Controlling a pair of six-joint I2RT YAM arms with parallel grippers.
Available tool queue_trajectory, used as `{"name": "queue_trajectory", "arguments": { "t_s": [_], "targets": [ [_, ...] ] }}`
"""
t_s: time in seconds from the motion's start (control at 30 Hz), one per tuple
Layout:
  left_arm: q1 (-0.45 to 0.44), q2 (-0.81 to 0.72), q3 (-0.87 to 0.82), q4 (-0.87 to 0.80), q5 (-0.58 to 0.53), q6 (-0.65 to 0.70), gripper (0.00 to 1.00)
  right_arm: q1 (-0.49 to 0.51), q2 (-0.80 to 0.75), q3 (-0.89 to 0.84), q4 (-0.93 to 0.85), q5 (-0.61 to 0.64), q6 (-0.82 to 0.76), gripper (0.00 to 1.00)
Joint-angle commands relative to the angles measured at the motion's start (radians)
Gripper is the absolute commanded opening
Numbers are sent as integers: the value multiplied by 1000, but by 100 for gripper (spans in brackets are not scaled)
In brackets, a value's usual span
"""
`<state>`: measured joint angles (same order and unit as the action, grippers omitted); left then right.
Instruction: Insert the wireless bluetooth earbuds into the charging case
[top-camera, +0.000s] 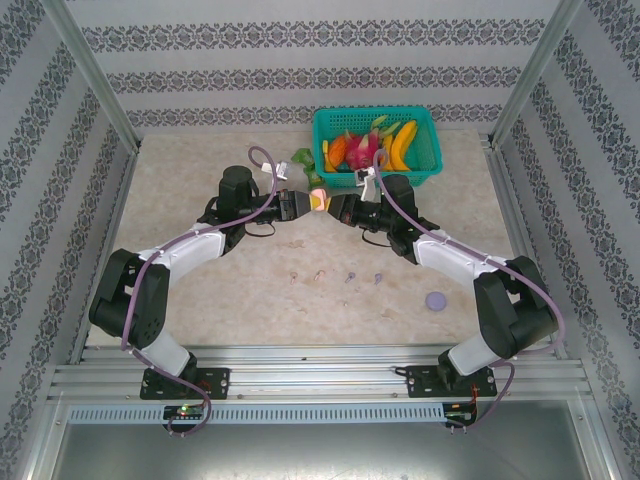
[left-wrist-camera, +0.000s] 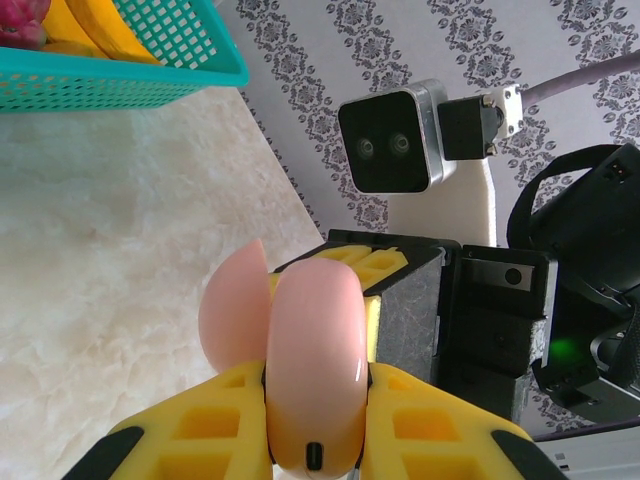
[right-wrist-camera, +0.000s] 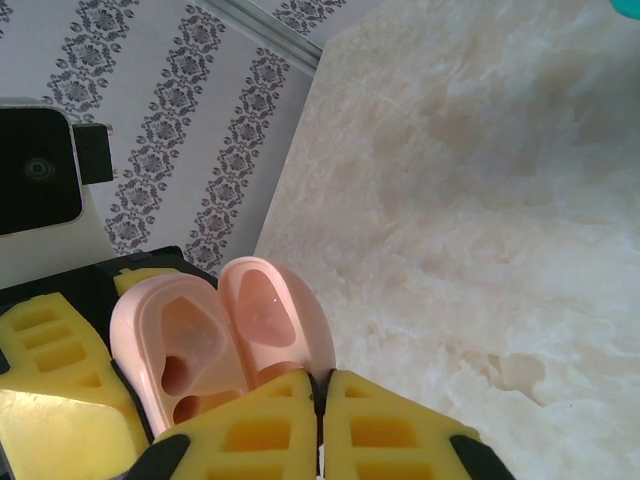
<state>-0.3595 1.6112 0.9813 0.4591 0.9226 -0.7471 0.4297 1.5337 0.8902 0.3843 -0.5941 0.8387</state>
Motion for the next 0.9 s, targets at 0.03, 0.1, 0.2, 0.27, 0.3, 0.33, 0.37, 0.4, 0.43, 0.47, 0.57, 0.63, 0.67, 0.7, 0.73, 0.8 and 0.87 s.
{"name": "queue_trajectory", "arguments": {
  "t_s": [0.03,0.1,0.2,0.27,0.3,0.33,0.37,0.4,0.43,0.47,0.57,0.63,0.67,0.7,0.73,0.8,0.87],
  "targets": [
    [-8,8,-3,36,30,-14,8,0,-4,35,8,-10,-12,5],
    [-7,8,-2,29,29,-11,13,0,-7,36,3,-10,-15,3],
    [-7,6,2,18,19,-8,24,-1,-16,36,-8,-4,-20,2],
    [-8,2,2,11,7,-3,36,-3,-23,35,-17,2,-24,2],
    [-8,-2,3,0,-1,2,42,-5,-26,34,-22,5,-27,2],
    [-8,-6,7,-9,-7,8,49,-6,-30,33,-27,6,-28,2],
    [-8,-12,12,-22,-12,16,56,-9,-32,33,-34,9,-32,2],
    [-6,-20,18,-45,-21,29,65,-13,-36,33,-41,11,-36,1],
    [-6,-29,27,-68,-29,44,72,-16,-38,33,-47,11,-40,1],
    [-5,-38,38,-99,-37,63,81,-20,-42,33,-57,13,-46,0],
    [2,-70,86,-222,-66,132,100,-32,-57,34,-100,13,-81,0],
    [3,-84,146,-344,-83,202,100,-40,-68,32,-129,13,-108,0],
    [2,-86,187,-416,-94,245,100,-45,-73,30,-144,13,-122,0],
    [3,-85,223,-487,-104,285,100,-51,-79,27,-160,13,-137,0],
    [3,-84,258,-544,-118,320,100,-57,-84,26,-172,14,-148,0],
    [3,-73,341,-665,-142,385,100,-69,-96,29,-208,17,-181,0],
    [4,-52,427,-766,-166,435,100,-75,-110,40,-256,29,-224,0]
  ]
}}
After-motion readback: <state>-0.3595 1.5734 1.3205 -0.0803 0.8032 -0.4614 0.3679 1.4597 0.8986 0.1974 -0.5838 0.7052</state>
